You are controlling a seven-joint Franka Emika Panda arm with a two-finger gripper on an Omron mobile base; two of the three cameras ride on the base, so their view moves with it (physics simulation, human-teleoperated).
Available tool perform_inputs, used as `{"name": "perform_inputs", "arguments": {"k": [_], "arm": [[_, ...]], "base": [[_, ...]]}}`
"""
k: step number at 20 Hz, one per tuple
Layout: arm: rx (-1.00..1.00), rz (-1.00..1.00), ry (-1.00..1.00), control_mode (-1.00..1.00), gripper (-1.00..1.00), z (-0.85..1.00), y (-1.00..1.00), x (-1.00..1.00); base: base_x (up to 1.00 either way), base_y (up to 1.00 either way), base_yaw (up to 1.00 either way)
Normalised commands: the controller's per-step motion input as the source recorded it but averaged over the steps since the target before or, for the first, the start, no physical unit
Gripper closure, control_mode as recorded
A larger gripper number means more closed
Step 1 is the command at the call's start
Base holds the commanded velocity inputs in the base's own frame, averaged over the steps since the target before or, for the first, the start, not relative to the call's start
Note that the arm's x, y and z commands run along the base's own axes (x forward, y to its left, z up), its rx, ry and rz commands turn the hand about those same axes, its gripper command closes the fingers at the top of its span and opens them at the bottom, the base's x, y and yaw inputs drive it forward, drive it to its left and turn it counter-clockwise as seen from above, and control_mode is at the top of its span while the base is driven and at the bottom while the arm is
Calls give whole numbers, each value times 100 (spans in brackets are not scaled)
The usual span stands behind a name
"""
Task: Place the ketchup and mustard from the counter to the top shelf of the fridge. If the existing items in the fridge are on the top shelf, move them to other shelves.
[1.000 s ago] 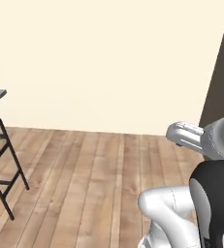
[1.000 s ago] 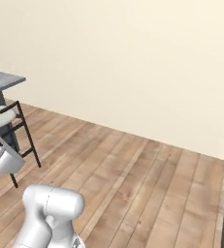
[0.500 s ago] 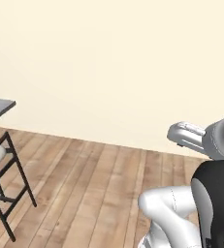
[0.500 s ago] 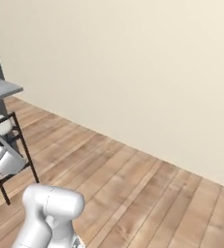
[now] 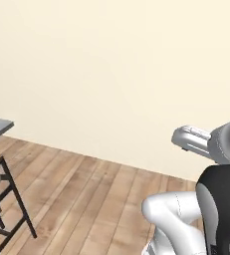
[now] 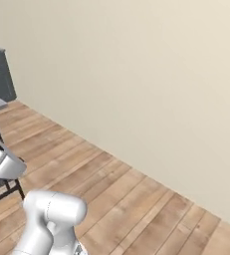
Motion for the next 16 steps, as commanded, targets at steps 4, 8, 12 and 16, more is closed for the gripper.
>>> {"name": "perform_inputs", "arguments": {"k": [4,8,12,16], "arm": [[0,0,0,100,-100,0,0,0],[0,0,0,100,-100,0,0,0],[0,0,0,100,-100,0,0,0],[0,0,0,100,-100,0,0,0]], "base": [[100,-25,11],[100,-21,9],[100,-9,26],[100,-13,58]]}}
